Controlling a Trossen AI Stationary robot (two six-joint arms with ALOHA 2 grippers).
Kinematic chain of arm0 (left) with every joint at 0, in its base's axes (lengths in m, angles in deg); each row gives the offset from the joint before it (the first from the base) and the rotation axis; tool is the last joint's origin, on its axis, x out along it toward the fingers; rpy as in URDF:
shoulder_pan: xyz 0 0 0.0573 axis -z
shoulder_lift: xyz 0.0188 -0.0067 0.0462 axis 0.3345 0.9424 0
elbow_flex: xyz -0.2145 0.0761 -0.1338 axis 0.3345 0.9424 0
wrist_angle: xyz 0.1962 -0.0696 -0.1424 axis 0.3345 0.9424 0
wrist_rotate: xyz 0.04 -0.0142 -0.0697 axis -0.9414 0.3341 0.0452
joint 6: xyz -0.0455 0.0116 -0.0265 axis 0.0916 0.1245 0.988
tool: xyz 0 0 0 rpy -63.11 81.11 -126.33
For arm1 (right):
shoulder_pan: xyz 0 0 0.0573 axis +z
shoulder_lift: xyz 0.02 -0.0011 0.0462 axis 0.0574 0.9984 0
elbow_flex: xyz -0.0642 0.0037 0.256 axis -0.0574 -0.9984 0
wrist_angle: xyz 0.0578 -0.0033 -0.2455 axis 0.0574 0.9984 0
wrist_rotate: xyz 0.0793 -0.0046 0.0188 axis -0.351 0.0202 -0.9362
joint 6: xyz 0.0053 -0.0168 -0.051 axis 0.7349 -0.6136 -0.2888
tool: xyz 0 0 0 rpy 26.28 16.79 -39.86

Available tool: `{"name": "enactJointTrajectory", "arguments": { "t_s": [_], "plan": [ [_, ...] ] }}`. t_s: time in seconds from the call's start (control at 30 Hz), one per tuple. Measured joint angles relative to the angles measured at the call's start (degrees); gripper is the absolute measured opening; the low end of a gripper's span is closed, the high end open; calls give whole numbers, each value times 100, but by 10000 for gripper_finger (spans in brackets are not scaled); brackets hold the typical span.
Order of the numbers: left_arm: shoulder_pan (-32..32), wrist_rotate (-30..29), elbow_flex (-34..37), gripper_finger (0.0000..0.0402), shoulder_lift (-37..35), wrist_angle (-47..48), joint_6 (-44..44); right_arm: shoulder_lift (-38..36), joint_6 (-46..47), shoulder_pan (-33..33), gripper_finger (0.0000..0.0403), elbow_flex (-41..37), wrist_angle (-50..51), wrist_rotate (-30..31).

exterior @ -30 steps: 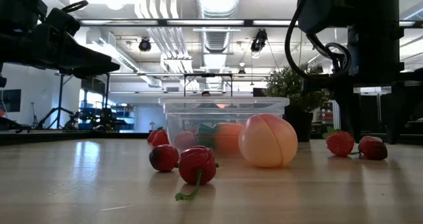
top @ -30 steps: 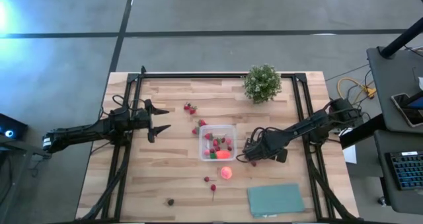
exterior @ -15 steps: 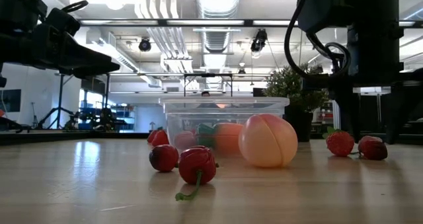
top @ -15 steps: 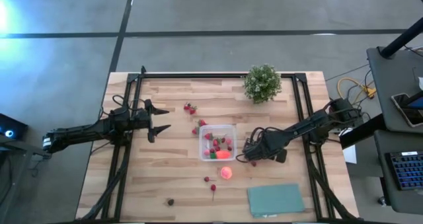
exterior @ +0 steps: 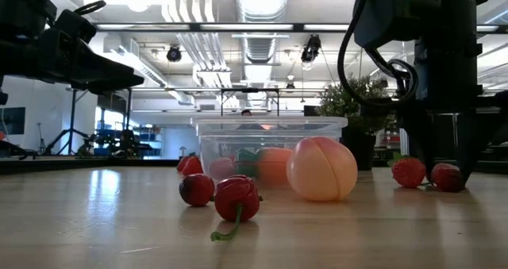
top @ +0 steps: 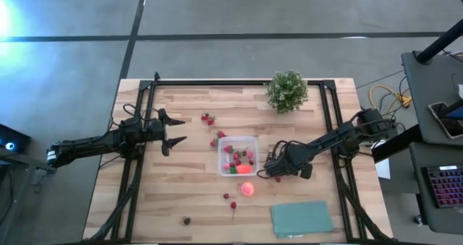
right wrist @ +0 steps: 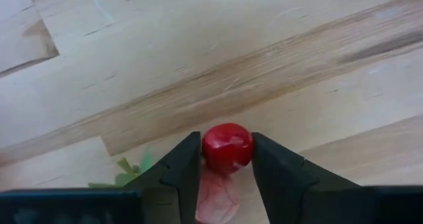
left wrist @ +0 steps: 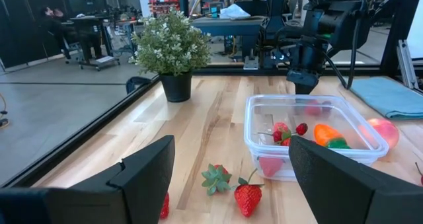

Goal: Pick and placing Produce into tupperware
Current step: Put the cherry into the transparent bin

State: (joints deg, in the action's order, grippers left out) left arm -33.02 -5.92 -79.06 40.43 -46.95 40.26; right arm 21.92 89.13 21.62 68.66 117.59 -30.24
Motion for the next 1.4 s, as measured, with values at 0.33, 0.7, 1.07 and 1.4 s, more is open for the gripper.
{"name": "enactJointTrajectory", "arguments": {
  "t_s": [0.33,0.7,1.07,1.4],
  "plan": [
    [0,-2,0,283,2,0,0,0,-43,0,93,0,3,18],
    [1,-2,2,283,2,0,0,-291,-513,0,102,648,753,1300],
    [1,-2,0,283,2,-2,0,5,-3579,-544,102,2040,-710,2107],
    [1,-1,0,283,2,3,0,873,-4635,-1296,141,2820,-788,1180]
  ]
}}
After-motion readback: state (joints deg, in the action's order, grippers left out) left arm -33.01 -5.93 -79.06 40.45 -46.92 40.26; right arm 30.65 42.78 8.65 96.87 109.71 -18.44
